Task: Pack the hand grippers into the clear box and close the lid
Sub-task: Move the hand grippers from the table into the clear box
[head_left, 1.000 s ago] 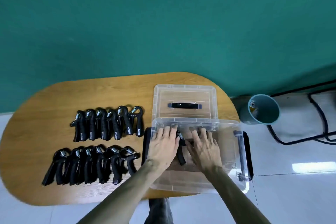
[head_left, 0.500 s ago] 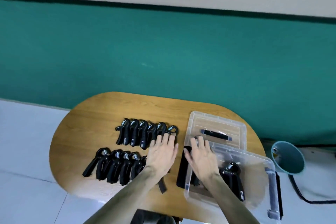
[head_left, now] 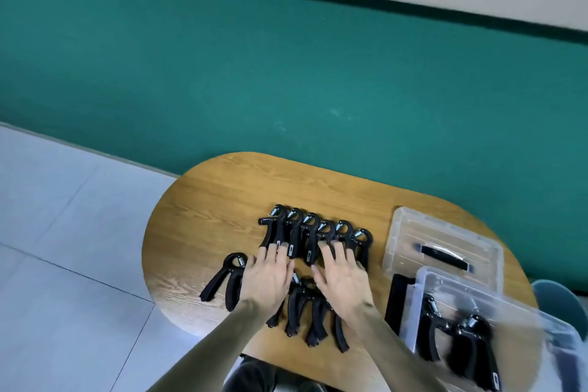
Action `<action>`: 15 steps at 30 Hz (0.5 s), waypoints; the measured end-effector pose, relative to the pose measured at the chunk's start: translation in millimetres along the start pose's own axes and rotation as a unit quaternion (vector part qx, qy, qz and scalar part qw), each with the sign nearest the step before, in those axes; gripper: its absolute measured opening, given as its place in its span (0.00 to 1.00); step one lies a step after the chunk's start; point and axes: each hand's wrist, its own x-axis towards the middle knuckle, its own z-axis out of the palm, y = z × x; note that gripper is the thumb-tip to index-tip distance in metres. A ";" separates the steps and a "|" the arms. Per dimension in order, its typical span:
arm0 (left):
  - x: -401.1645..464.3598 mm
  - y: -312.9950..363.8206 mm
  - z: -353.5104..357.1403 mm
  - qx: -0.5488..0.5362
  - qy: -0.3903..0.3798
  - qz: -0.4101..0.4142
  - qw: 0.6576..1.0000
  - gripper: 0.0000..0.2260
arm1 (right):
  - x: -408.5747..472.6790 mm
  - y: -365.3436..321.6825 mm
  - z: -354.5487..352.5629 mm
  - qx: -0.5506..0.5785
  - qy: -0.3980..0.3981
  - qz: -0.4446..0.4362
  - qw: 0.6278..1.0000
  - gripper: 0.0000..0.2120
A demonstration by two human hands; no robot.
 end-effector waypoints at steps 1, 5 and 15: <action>3.2 -9.8 1.6 -0.009 -0.003 -0.003 1.000 0.22 | 7.1 -8.6 3.6 -0.001 -0.008 -0.002 1.000 0.24; 17.1 -51.7 18.8 -0.038 -0.019 -0.017 0.999 0.22 | 37.9 -39.7 26.2 -0.012 -0.032 -0.020 0.999 0.26; 61.3 -126.6 108.2 -0.043 -0.024 -0.038 0.998 0.26 | 118.9 -87.3 99.4 -0.039 -0.030 -0.042 0.998 0.25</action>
